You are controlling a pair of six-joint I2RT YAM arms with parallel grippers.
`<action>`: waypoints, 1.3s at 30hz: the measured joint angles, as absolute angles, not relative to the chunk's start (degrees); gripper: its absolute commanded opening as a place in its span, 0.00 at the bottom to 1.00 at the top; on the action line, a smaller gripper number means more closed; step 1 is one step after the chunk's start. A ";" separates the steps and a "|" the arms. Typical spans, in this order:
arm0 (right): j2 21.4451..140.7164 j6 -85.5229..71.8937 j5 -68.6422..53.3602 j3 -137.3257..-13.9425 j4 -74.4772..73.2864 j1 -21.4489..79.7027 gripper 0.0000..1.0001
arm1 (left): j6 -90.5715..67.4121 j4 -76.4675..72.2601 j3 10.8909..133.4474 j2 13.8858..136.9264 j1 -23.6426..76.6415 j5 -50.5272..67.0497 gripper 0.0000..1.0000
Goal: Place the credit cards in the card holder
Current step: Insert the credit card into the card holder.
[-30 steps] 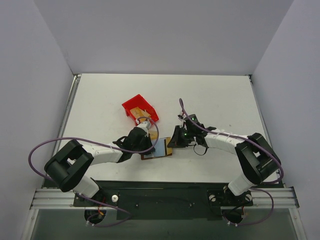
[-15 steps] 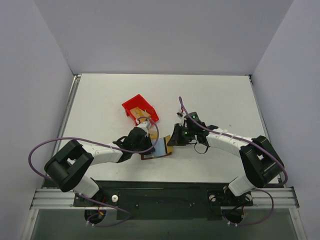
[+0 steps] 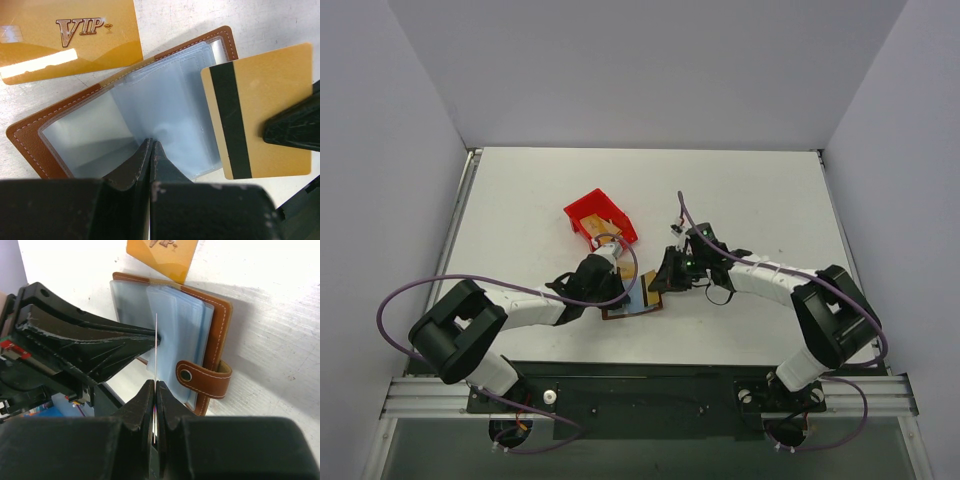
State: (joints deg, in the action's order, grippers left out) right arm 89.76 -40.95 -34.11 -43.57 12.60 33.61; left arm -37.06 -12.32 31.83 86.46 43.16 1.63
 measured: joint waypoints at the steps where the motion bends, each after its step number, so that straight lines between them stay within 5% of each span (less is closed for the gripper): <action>1: 90.19 -41.08 -34.09 -43.59 12.56 33.61 0.00 | -37.06 -12.32 31.83 86.46 43.16 1.63 0.00; 39: 95.53 -40.64 -33.28 -45.21 11.18 33.69 0.00 | -37.06 -12.32 31.86 86.46 43.16 1.65 0.00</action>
State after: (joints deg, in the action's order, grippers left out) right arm 95.53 -40.64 -33.28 -45.21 11.18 33.69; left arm -37.06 -12.32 31.86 86.46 43.16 1.65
